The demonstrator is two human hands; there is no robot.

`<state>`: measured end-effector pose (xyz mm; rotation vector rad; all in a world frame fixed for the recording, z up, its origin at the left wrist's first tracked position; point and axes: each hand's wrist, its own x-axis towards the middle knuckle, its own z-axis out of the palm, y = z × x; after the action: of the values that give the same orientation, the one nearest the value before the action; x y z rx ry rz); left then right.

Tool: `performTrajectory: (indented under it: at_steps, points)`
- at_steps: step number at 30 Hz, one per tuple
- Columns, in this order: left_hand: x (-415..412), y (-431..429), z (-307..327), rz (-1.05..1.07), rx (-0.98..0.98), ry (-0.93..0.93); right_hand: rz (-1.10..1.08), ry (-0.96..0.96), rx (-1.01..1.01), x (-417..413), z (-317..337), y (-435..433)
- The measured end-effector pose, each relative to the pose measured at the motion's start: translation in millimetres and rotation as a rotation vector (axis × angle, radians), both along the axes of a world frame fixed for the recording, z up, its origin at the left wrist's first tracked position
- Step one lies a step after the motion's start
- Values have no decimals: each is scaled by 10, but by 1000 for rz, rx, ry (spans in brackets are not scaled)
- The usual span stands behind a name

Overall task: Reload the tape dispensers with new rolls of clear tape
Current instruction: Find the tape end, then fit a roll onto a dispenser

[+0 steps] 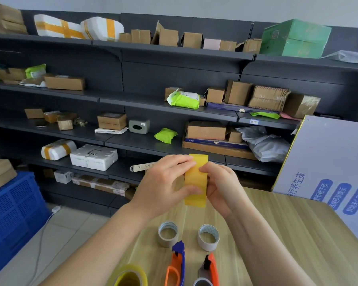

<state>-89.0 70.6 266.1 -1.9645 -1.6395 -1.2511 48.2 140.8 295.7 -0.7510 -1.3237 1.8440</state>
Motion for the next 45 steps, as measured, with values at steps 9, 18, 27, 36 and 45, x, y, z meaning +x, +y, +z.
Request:
performTrajectory:
  at_steps: [9,18,27,36,45]
  points:
    - [-53,-10,176,-73,-322,66,184,22,-172,110,123,104]
    - [-90,-1,251,-84,-380,-342,185,-155,40,74,70,-5]
    - [-125,15,205,-195,-440,-782,285,-91,242,109,-15,-46]
    - [-112,38,272,-122,-614,-968,308,-48,251,104,-76,-102]
    - [-62,4,320,-4,-638,-857,339,49,141,108,-120,-124]
